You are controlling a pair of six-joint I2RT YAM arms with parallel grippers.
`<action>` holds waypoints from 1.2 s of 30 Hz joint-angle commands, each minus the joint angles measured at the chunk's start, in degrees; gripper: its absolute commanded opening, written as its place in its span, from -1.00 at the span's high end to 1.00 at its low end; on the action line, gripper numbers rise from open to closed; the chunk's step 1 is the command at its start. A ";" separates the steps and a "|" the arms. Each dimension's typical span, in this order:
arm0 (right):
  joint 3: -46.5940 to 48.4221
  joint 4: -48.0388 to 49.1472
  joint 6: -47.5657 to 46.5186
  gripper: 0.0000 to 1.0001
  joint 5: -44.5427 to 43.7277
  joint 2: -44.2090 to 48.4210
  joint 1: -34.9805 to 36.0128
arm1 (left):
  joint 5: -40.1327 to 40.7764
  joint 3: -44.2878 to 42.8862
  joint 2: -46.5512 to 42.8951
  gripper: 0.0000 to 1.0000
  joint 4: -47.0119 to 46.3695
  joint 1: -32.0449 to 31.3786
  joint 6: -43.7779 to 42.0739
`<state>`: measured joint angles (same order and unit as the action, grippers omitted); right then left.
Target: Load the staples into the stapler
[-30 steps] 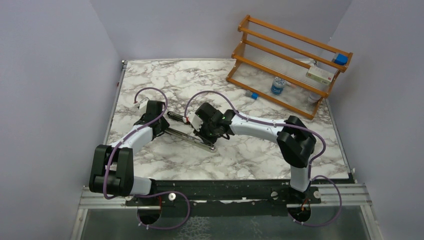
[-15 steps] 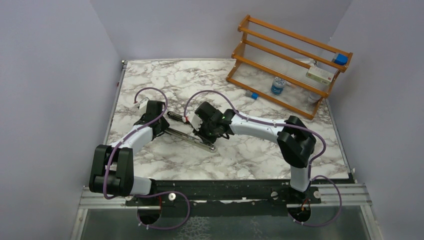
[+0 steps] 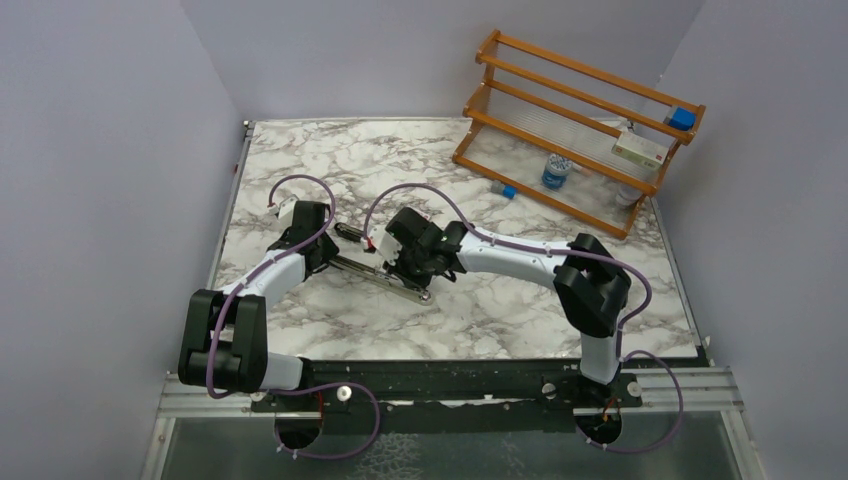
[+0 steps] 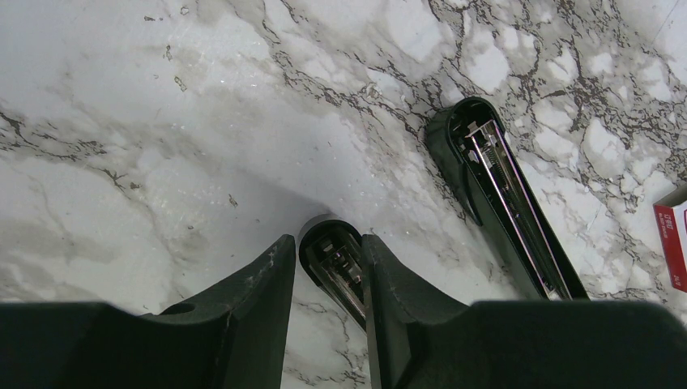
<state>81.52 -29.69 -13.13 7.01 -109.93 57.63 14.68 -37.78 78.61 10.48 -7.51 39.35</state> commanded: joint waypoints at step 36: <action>2.85 -3.42 -2.21 0.98 0.47 -1.32 1.08 | 1.30 0.95 -0.81 0.24 2.20 0.48 -1.21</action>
<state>82.43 -30.81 -14.17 6.70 -109.97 58.19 14.68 -37.78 78.63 10.48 -7.51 39.35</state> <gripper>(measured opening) 0.146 0.383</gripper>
